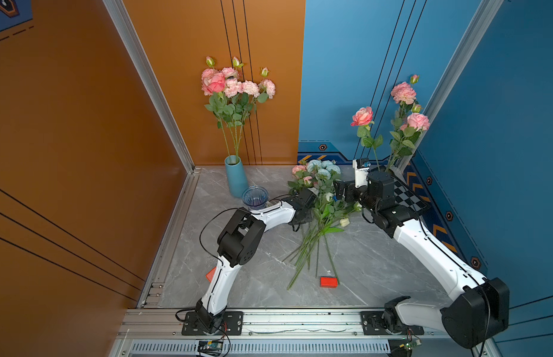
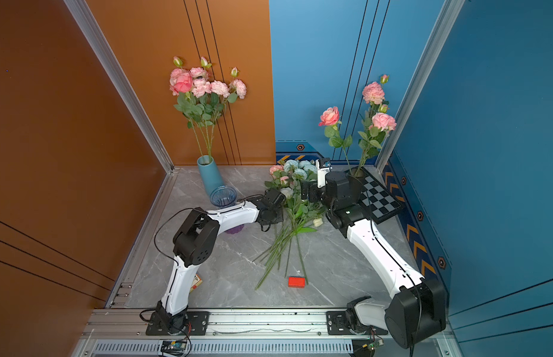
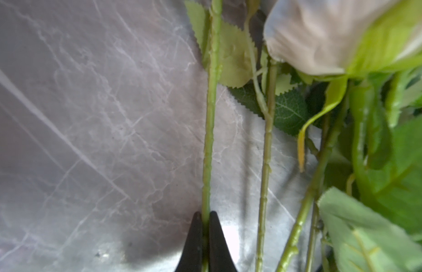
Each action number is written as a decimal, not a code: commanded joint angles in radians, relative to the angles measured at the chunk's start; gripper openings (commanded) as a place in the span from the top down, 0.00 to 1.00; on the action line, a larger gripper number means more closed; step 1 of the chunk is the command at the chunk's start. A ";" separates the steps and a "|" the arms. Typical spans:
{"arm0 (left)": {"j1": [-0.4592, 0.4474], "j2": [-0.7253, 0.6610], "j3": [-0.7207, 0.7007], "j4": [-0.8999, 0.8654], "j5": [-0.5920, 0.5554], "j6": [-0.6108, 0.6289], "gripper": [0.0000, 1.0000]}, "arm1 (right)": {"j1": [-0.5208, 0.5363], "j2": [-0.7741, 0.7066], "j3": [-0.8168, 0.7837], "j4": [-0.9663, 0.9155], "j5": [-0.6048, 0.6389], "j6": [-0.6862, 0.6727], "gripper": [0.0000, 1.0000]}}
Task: Place the pink flowers into the vase
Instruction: Pick up the flower at the center of the board.
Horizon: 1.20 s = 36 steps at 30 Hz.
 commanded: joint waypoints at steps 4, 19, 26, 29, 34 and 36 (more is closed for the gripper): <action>0.023 -0.007 0.000 -0.037 -0.021 0.025 1.00 | 0.005 -0.003 0.001 0.010 0.015 0.039 0.00; 0.070 -0.223 -0.174 0.257 0.031 0.150 1.00 | 0.002 0.102 0.111 -0.119 -0.061 0.111 0.00; 0.060 -0.274 -0.223 0.370 0.025 0.193 1.00 | -0.002 0.151 0.172 -0.167 -0.119 0.148 0.00; 0.054 -0.294 -0.236 0.408 0.005 0.226 1.00 | -0.003 0.180 0.201 -0.183 -0.136 0.167 0.00; 0.034 -0.339 -0.260 0.473 -0.032 0.309 1.00 | -0.005 0.223 0.256 -0.194 -0.174 0.204 0.00; 0.021 -0.356 -0.268 0.502 -0.051 0.350 1.00 | -0.006 0.241 0.281 -0.196 -0.193 0.222 0.00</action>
